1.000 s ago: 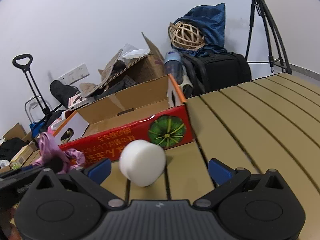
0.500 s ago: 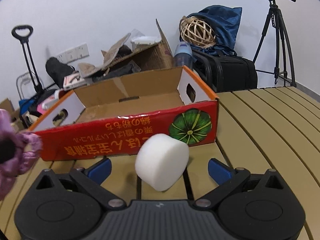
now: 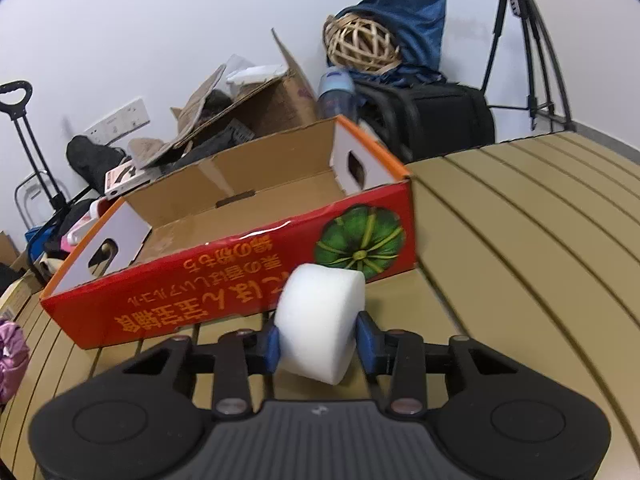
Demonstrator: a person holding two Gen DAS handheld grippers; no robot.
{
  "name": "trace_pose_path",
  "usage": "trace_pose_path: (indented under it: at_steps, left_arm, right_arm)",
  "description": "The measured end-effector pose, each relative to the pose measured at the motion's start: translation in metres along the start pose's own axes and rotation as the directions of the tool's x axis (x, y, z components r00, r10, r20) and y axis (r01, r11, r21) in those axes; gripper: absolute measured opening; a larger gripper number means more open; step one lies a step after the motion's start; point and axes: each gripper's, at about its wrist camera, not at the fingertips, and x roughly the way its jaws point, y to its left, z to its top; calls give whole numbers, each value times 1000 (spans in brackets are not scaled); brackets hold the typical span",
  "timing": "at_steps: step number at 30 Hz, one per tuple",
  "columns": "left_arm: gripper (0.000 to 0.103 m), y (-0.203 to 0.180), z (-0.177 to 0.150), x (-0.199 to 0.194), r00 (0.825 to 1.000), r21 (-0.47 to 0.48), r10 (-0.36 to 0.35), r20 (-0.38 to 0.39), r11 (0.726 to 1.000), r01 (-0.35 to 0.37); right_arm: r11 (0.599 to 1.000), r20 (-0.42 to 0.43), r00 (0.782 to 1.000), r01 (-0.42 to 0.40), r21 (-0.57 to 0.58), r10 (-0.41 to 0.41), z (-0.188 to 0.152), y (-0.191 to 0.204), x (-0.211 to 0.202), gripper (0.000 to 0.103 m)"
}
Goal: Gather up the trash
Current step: 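Grasp the white foam cylinder with the right tool while the left tool holds the bow, then carry the purple bow and white foam with both tools down toward the black bin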
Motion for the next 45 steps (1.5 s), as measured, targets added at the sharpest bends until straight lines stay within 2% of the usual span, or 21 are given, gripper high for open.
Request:
trace_pose_path:
  at_steps: [11, 31, 45]
  left_arm:
    - [37, -7, 2, -28, 1000, 2, -9, 9, 1000, 9]
    - [37, -10, 0, -112, 999, 8, -22, 38, 1000, 22]
    - [37, -14, -18, -185, 996, 33, -54, 72, 998, 51]
  right_arm:
    - [997, 35, 998, -60, 52, 58, -3, -15, -37, 33]
    - [988, 114, 982, -143, -57, 149, -22, -5, -147, 32]
    - [981, 140, 975, -161, -106, 175, -56, -16, -216, 32]
